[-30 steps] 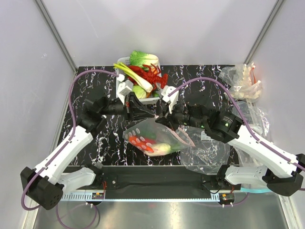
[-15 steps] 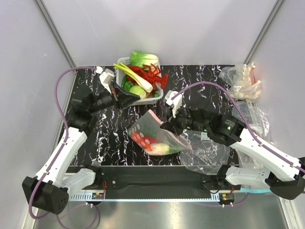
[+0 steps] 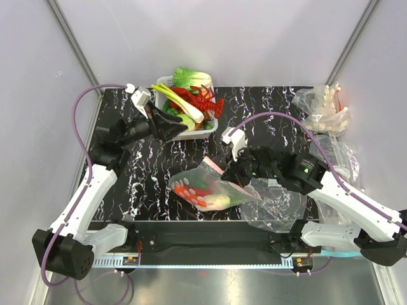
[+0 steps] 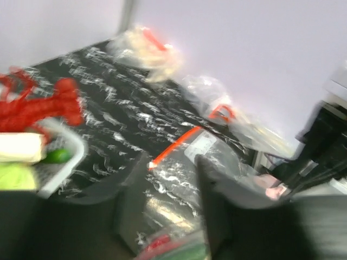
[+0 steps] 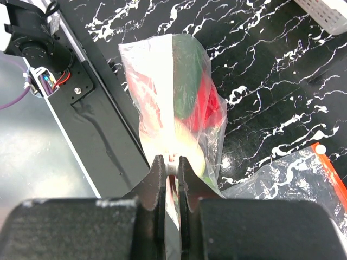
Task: Place the food in the zip-top bag and seal the zipper
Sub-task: Zip the zipper food storage bag at the center of the board.
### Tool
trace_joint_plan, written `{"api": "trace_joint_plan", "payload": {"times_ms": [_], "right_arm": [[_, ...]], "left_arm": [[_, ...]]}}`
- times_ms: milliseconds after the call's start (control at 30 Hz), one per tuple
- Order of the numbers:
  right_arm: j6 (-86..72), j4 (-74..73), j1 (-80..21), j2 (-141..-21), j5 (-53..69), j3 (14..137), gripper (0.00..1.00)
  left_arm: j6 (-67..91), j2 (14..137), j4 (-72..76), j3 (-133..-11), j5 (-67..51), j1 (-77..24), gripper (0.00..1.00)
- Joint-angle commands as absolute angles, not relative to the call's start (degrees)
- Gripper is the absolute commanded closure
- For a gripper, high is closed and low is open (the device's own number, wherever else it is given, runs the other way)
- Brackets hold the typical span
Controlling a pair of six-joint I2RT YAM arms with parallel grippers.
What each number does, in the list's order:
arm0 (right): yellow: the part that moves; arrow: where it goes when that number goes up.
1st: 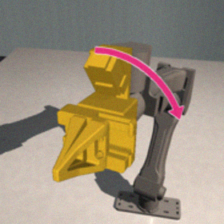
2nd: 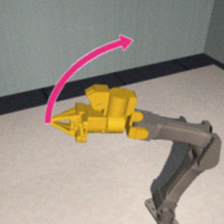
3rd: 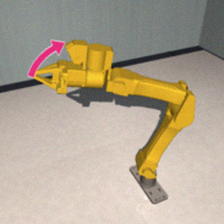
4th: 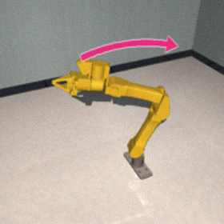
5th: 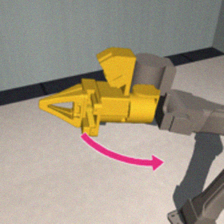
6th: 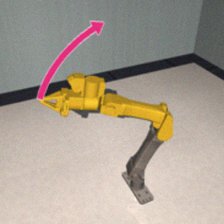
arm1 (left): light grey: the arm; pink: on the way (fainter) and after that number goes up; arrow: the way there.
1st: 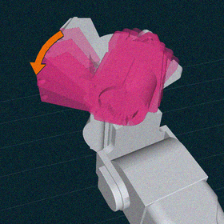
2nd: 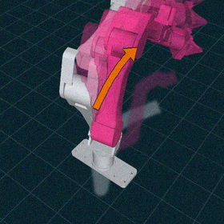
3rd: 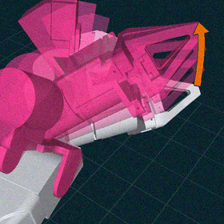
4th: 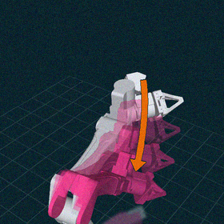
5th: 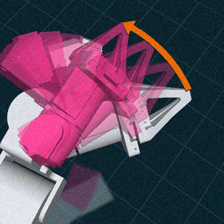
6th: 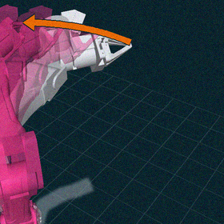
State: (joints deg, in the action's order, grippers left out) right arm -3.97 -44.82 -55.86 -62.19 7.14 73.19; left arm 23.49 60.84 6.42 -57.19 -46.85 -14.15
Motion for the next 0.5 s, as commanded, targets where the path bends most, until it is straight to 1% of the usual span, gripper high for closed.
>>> {"api": "trace_joint_plan", "payload": {"times_ms": [0, 33, 100, 133, 233, 267, 400, 467], "right_arm": [[-4.4, -44.4, -55.5, -64.0, 6.5, 76.0, 1.00], [-4.0, -44.5, -55.5, -64.4, 6.5, 77.0, 1.00], [-3.9, -44.2, -55.6, -65.7, 6.4, 77.7, 1.00], [-3.6, -44.1, -55.5, -66.1, 6.3, 78.3, 1.00], [-3.4, -43.6, -55.6, -66.9, 5.8, 79.2, 1.00], [-3.5, -43.6, -55.5, -67.1, 5.7, 79.4, 1.00], [-3.6, -43.2, -55.6, -66.9, 5.8, 79.6, 1.00], [-3.6, -43.1, -55.5, -66.8, 5.6, 79.6, 1.00]], "left_arm": [[29.5, 61.3, 21.3, -55.0, -59.8, -16.2, 0.40], [28.5, 61.3, 21.0, -54.7, -60.1, -18.0, 0.34], [27.1, 61.3, 21.0, -53.8, -61.0, -20.0, 0.25], [26.0, 61.4, 21.0, -53.5, -61.3, -21.0, 0.18], [24.4, 62.0, 19.7, -52.8, -61.5, -23.5, 0.07], [24.3, 62.2, 19.7, -52.6, -61.3, -23.7, 0.01], [24.3, 63.4, 20.3, -51.3, -61.5, -24.5, 0.01], [23.6, 63.8, 19.7, -50.9, -61.5, -25.5, 0.03]]}}
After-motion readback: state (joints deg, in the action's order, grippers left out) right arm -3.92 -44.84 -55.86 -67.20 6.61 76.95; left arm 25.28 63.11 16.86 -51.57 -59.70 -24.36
